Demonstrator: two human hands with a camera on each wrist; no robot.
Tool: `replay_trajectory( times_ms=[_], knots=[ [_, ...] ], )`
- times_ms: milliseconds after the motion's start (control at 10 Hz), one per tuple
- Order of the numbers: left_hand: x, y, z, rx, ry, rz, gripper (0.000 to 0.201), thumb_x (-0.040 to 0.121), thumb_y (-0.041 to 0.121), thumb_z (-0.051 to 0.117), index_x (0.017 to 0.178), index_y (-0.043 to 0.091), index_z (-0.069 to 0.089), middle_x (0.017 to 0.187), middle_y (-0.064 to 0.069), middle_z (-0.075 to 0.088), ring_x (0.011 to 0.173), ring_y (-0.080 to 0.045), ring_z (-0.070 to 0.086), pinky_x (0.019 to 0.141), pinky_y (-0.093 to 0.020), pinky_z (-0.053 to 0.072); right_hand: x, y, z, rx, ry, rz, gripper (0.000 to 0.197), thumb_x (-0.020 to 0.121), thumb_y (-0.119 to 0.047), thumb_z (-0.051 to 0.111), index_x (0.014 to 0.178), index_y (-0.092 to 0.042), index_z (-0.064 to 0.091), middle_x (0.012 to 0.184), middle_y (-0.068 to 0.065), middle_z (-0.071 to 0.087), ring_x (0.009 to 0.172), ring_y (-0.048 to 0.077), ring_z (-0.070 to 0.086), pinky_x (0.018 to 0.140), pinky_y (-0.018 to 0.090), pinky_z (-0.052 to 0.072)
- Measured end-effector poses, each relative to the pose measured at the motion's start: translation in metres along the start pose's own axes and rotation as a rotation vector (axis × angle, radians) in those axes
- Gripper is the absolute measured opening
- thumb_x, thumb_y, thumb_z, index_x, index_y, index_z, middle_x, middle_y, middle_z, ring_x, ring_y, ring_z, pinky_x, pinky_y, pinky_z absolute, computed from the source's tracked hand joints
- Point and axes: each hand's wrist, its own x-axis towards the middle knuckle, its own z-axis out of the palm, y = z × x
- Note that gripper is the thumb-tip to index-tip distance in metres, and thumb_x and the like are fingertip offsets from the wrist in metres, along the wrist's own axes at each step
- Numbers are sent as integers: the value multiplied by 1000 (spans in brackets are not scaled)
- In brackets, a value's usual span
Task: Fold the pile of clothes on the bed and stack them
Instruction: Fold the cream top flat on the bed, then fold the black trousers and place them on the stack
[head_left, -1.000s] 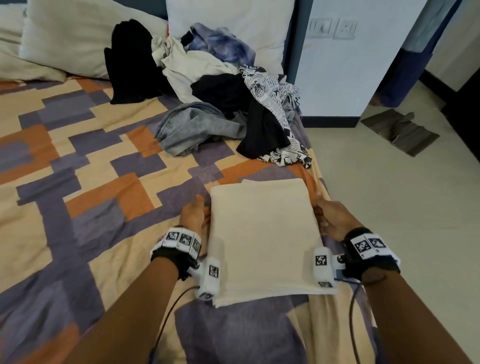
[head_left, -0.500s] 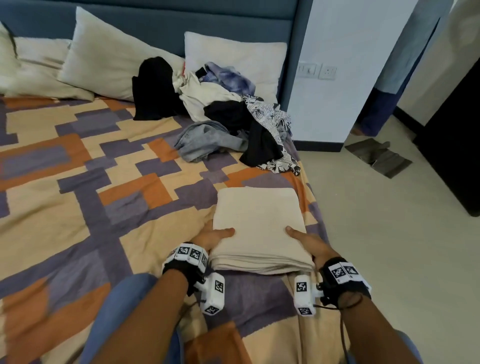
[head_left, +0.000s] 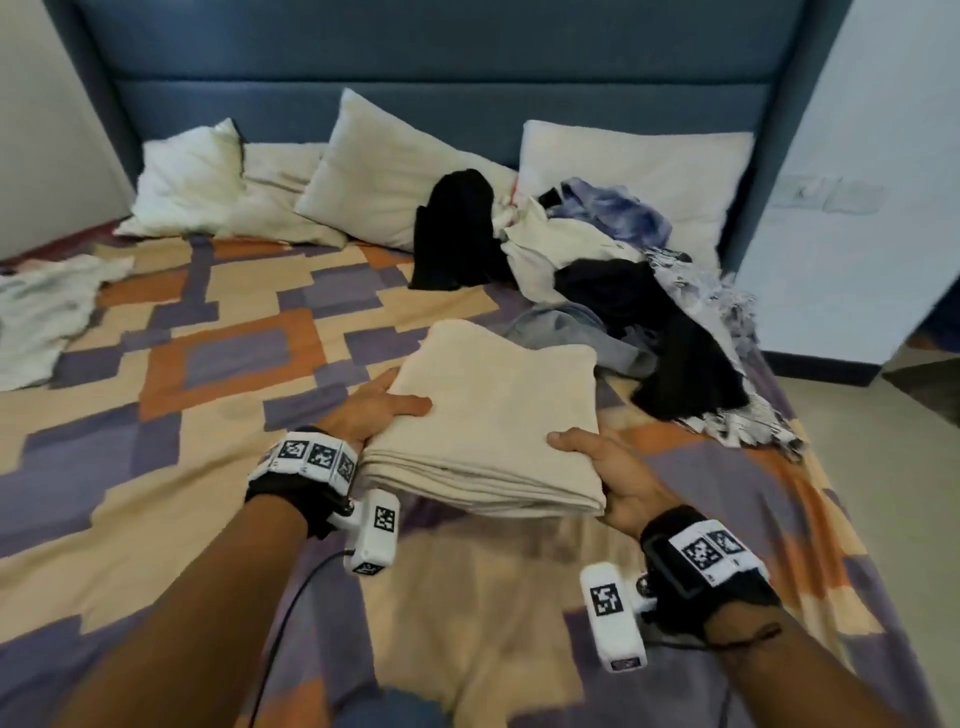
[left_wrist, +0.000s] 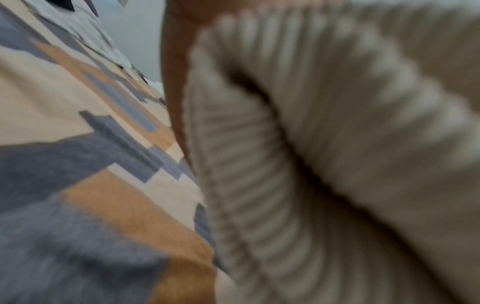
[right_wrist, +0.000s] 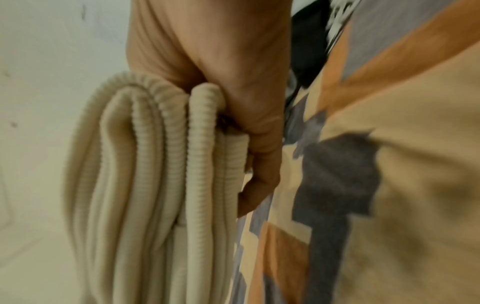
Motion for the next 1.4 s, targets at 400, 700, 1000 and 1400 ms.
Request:
replay_trajectory(
  times_ms=[400,700,1000,1400],
  knots=[
    [247,77,-190,299,349,36,56,83,16,75,134,20,53,128,-1,55,106,-20,57,81,-27,44,299,-66,155,60,-164,-144,66,83,6,65,137,-28,44,124,6,65,111,30,63,90,48,55],
    [354,-43,-211,1098,75,-152,100,67,93,32,151,44,12,163,0,1,149,-30,9,118,-46,20,468,28,177,-89,138,-42,59,83,-31,68,136,-24,42,121,10,64,99,28,64,83,57,57],
    [308,-85,-128,1171,291,-219,73,101,35,38,153,27,-14,161,-6,-15,149,-37,-1,117,-58,12,398,25,168,-49,50,29,38,101,-30,50,135,-16,41,126,2,50,97,18,57,65,33,54],
    [98,-85,11,797,419,-123,24,89,24,61,104,12,75,113,-16,70,109,-37,62,91,-36,46,132,40,4,-434,-33,56,21,96,4,52,92,-16,55,86,-2,56,67,-1,57,60,11,45]
  ],
)
